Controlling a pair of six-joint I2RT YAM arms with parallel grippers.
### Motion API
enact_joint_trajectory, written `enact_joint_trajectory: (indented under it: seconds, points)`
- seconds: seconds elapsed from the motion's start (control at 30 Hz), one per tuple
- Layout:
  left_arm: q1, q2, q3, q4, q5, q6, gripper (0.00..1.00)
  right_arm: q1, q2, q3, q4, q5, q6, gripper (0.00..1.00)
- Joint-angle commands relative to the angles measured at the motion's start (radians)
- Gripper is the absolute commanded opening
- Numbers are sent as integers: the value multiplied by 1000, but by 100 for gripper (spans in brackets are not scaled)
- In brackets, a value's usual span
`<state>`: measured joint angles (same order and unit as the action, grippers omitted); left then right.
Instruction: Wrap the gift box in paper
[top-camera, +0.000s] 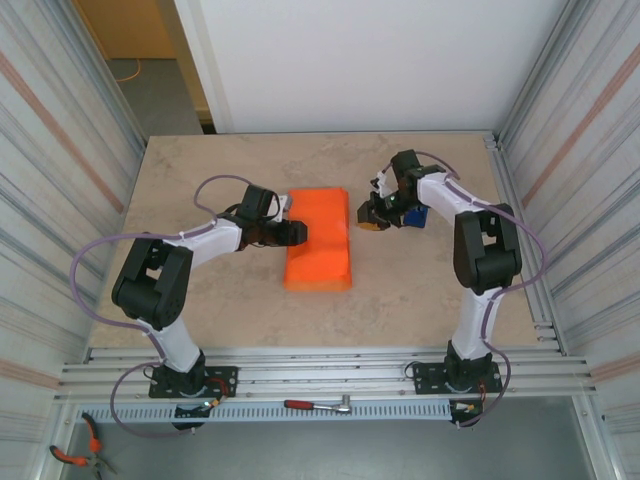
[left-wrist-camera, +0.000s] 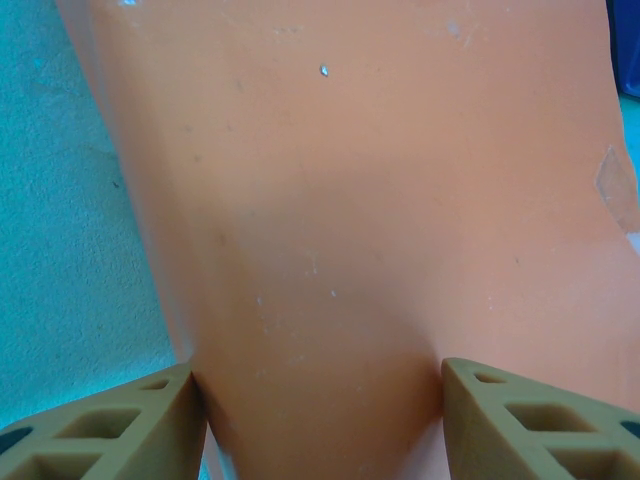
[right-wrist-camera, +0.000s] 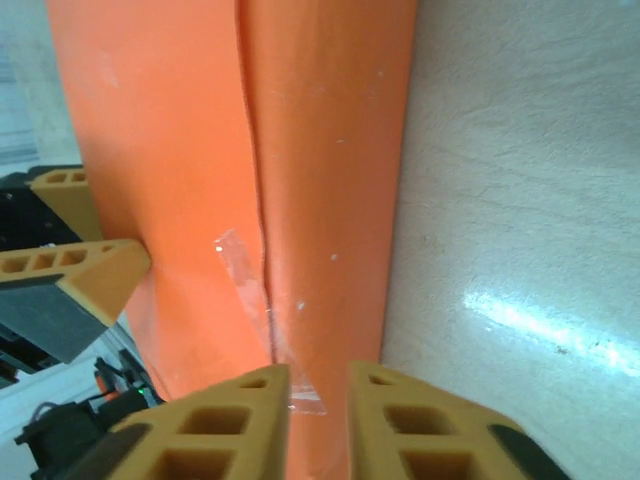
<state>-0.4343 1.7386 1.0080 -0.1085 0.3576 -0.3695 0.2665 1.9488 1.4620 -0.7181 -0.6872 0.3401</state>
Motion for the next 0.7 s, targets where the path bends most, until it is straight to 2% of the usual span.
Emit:
enact_joint_trajectory:
  seconds: [0.0, 0.03, 0.23, 0.67]
  points:
    - [-29, 72, -38, -153, -93, 47, 59, 33, -33, 19, -43, 78, -9, 3]
    - [-29, 74, -37, -152, -92, 47, 59, 41, -29, 33, -62, 104, -17, 0]
    - [-29, 73, -38, -154, -93, 47, 59, 88, 12, 99, -126, 184, -45, 0]
    - [-29, 73, -40, -151, -93, 47, 59, 143, 97, 175, -189, 246, -84, 0]
